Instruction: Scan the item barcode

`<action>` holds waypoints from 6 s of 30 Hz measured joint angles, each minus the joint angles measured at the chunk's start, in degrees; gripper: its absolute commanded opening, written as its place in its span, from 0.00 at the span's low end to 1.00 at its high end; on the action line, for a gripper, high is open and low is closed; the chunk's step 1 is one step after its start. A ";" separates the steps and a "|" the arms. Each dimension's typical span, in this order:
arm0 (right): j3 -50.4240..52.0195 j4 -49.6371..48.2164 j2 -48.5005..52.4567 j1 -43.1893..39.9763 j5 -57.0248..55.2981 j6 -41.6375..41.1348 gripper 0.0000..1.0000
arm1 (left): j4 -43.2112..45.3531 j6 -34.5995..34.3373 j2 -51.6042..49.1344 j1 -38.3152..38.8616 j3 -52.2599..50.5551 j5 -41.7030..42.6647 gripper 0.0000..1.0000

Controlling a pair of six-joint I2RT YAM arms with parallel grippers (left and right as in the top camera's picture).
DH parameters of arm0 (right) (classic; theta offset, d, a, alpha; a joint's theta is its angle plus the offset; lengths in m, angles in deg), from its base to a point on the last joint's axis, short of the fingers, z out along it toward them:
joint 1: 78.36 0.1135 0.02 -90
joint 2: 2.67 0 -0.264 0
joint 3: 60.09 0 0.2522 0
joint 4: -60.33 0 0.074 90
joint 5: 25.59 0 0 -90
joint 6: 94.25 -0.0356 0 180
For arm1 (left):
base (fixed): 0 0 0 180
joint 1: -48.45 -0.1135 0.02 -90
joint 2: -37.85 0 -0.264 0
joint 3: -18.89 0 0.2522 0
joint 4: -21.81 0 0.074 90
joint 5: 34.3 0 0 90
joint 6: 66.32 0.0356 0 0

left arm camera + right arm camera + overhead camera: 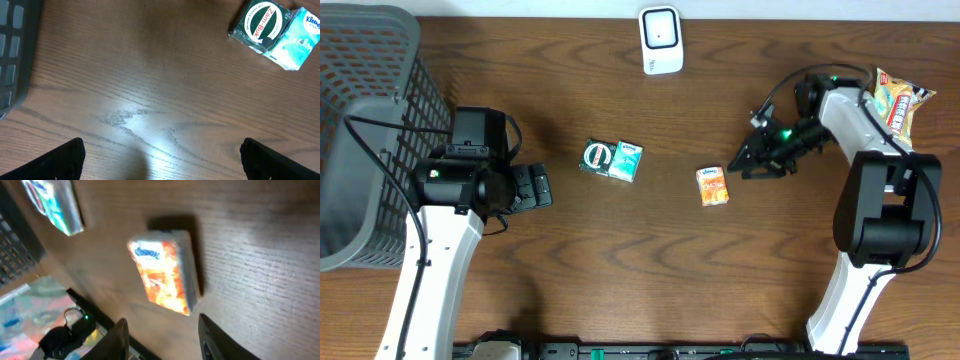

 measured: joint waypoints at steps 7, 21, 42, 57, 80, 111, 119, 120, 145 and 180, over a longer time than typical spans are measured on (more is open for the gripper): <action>-0.61 -1.57 0.00 3.63 -5.29 0.59 0.46 | 0.00 0.00 0.00 0.00 0.00 -0.02 0.98; 9.86 -16.02 -0.22 7.61 -6.80 -2.82 0.41 | 0.00 0.00 0.00 0.00 0.00 -0.02 0.98; 12.44 -14.40 -0.46 8.09 8.50 -0.37 0.01 | 0.00 -0.02 0.00 0.00 0.00 -0.02 0.98; 5.66 7.06 -0.26 6.84 31.50 30.51 0.01 | 0.00 0.00 0.00 0.00 0.00 0.00 0.98; -0.13 15.80 -0.22 1.51 37.79 48.28 0.01 | 0.00 0.00 0.00 0.00 0.00 0.00 0.98; -0.13 16.50 -0.22 2.56 36.68 51.91 0.01 | 0.00 -0.02 0.00 0.00 0.00 -0.02 0.98; -0.13 16.39 -0.22 2.56 36.68 52.13 0.01 | 0.00 0.00 0.00 0.00 0.00 0.00 0.97; -0.13 16.39 -0.22 2.56 36.68 52.13 0.01 | 0.00 0.00 0.00 0.00 0.00 0.00 0.98; -0.13 16.39 -0.22 2.56 36.33 52.28 0.01 | 0.00 0.00 0.00 0.00 0.00 0.00 0.98; -0.15 4.85 -0.22 4.92 30.80 44.02 0.01 | 0.00 0.00 0.00 0.00 0.00 -0.02 0.98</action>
